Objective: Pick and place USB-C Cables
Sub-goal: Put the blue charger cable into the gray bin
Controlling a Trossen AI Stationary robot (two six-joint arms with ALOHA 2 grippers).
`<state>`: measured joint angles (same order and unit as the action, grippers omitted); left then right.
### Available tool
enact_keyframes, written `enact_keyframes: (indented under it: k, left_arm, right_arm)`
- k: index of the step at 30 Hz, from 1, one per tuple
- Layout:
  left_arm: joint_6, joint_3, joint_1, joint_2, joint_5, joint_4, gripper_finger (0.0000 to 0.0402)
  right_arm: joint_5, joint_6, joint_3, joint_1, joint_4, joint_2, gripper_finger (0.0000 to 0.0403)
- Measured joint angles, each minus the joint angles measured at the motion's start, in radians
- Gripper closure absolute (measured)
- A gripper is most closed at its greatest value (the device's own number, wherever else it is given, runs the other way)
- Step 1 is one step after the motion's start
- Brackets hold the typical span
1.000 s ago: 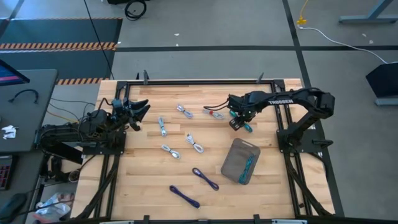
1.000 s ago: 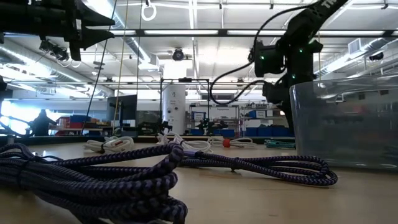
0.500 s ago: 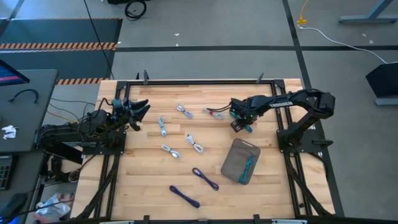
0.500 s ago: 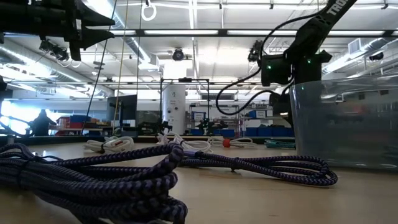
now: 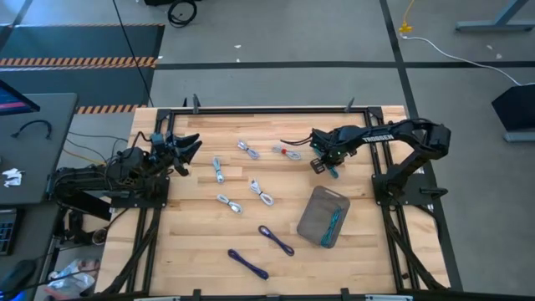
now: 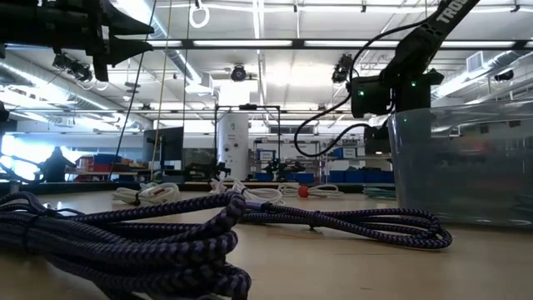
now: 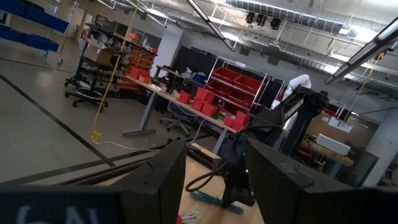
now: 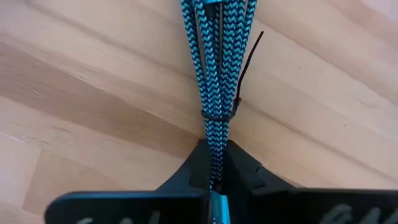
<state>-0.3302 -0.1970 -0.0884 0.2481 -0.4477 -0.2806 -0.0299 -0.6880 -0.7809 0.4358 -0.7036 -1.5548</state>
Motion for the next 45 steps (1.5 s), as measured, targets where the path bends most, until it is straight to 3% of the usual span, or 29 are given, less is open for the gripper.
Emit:
enact_keyframes:
  k: [6,13,20,25,33,41,45]
  left_arm:
    - [0.0,0.0,0.0,0.0,0.0,0.0,0.023]
    - [0.0,0.0,0.0,0.0,0.0,-0.005,0.023]
    - [0.0,0.0,0.0,0.0,0.0,-0.005,0.023]
    - [0.001,0.0,0.0,0.0,-0.001,-0.005,0.023]
    - [0.103,0.0,0.0,0.0,-0.02,-0.005,0.023]
    - [0.141,0.0,0.0,0.0,-0.02,-0.006,0.023]
    - [0.144,0.0,0.0,0.0,-0.02,-0.007,0.023]
  right_arm:
    - [0.031,-0.001,-0.175,-0.007,-0.081,0.003,0.0381]
    - [0.009,-0.019,-0.526,-0.056,-0.15,0.012,0.0381]
    - [-0.13,-0.031,-0.892,-0.166,-0.217,0.013,0.0381]
    - [-0.249,-0.116,-1.055,-0.287,-0.297,0.014,0.0382]
    - [-0.418,-0.434,-1.079,-0.558,-0.307,0.008,0.0382]
    - [-0.698,-0.969,-1.003,-0.834,-0.353,-0.04,0.0382]
    - [-0.716,-1.25,-0.968,-0.909,-0.429,-0.108,0.0382]
